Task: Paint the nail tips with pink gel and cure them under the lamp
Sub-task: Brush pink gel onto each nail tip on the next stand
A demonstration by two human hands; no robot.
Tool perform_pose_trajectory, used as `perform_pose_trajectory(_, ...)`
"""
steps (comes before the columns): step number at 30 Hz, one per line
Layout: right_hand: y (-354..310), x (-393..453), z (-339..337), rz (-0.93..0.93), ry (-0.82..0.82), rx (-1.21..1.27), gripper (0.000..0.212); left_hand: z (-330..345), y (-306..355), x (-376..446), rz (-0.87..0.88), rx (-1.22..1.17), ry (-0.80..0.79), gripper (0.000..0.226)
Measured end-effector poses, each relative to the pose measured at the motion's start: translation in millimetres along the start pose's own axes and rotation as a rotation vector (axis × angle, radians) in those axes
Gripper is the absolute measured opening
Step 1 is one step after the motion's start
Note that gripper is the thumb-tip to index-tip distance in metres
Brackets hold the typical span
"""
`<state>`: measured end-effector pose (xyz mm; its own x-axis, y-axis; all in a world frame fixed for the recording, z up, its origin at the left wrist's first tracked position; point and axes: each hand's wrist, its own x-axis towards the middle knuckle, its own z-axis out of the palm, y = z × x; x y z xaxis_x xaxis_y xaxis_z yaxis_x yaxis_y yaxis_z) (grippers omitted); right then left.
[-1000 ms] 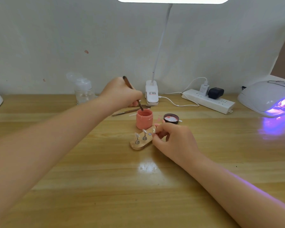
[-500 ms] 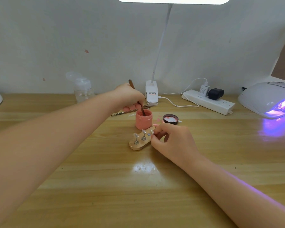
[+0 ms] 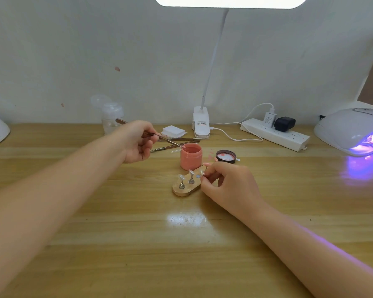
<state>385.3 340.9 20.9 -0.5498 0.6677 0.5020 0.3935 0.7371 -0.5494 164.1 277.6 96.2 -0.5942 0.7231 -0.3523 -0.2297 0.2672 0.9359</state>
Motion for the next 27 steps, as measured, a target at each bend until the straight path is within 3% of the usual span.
perform_pose_trajectory(7,0,0,0,-0.001,0.004,-0.005,0.004,3,-4,-3,0.054,-0.056,-0.011,0.017)
perform_pose_trajectory(14,0,0,-1,0.042,0.06,-0.052,0.002,-4,-26,-7,0.084,-0.183,0.138,0.017)
perform_pose_trajectory(22,3,3,-5,0.144,0.068,0.086,0.007,-9,-45,-75,0.068,-0.457,0.034,0.018)
perform_pose_trajectory(27,6,6,-5,0.115,-0.076,0.214,0.008,-3,-62,-101,-0.016,-0.577,0.003,0.016)
